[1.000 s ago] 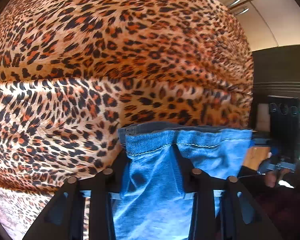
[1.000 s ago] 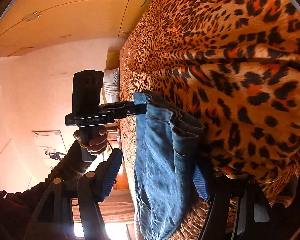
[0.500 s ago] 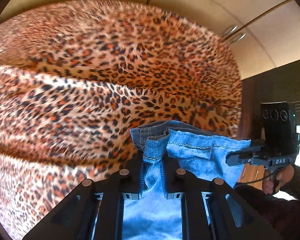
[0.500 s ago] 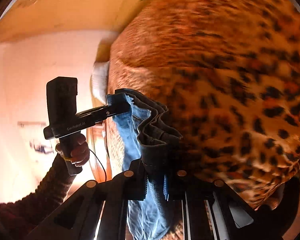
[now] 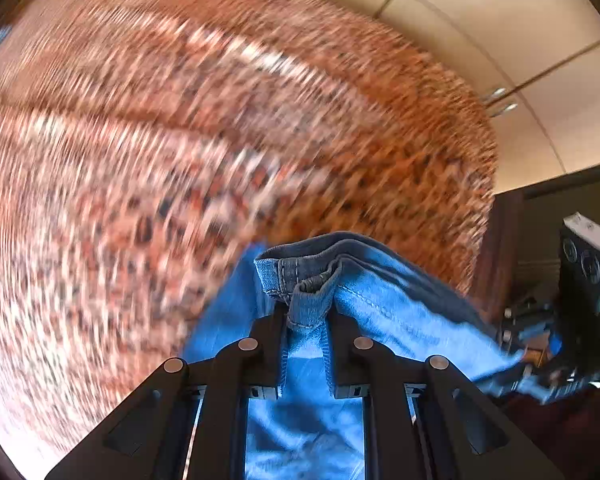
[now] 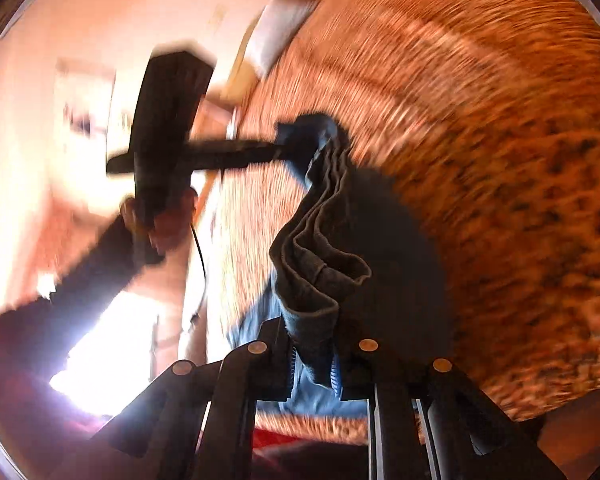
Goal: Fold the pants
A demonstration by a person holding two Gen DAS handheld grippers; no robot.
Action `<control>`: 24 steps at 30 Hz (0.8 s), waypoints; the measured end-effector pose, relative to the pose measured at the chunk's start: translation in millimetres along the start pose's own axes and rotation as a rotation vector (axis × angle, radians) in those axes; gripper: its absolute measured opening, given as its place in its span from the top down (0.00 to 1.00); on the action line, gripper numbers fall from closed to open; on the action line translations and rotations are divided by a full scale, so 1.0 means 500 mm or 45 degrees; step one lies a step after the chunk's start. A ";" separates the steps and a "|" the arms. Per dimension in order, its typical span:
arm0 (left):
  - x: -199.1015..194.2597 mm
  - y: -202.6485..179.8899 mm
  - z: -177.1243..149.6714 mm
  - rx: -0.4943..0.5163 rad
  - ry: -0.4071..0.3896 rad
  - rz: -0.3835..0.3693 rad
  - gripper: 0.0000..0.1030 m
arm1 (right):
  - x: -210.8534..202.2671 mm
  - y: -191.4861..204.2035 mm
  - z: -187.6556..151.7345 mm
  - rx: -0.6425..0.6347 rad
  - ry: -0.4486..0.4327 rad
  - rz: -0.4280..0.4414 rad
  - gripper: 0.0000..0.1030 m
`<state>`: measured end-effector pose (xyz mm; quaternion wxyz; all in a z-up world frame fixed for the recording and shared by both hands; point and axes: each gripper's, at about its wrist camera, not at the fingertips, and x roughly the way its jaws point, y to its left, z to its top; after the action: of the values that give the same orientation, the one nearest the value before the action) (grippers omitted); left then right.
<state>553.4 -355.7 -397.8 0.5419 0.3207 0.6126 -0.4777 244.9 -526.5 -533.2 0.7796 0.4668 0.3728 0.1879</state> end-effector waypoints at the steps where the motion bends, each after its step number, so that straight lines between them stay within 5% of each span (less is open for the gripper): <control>1: 0.009 0.017 -0.030 -0.044 0.020 0.011 0.85 | 0.025 0.009 -0.008 -0.022 0.054 -0.002 0.85; 4: 0.046 0.059 -0.110 -0.187 0.101 0.053 0.82 | 0.137 0.026 -0.050 -0.087 0.287 -0.041 0.82; 6: 0.055 0.078 -0.155 -0.285 0.122 0.047 0.80 | 0.198 0.027 -0.073 -0.116 0.423 -0.125 0.63; 10: 0.016 0.105 -0.248 -0.492 0.039 0.022 0.76 | 0.224 0.060 -0.083 -0.214 0.582 -0.166 0.57; 14: -0.047 0.105 -0.369 -0.819 -0.196 -0.050 0.52 | 0.139 0.092 -0.014 -0.293 0.515 -0.087 0.34; 18: -0.021 0.042 -0.479 -1.162 -0.298 -0.164 0.45 | 0.111 0.059 0.118 -0.300 0.447 -0.081 0.31; 24: 0.078 -0.082 -0.570 -1.718 -0.363 -0.264 0.45 | 0.237 0.057 0.248 -0.566 0.710 -0.013 0.31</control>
<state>406.0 -108.3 -438.6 0.6495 -0.2121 0.7259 -0.0794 417.5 -509.6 -520.8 0.7313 0.2147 0.5236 0.3808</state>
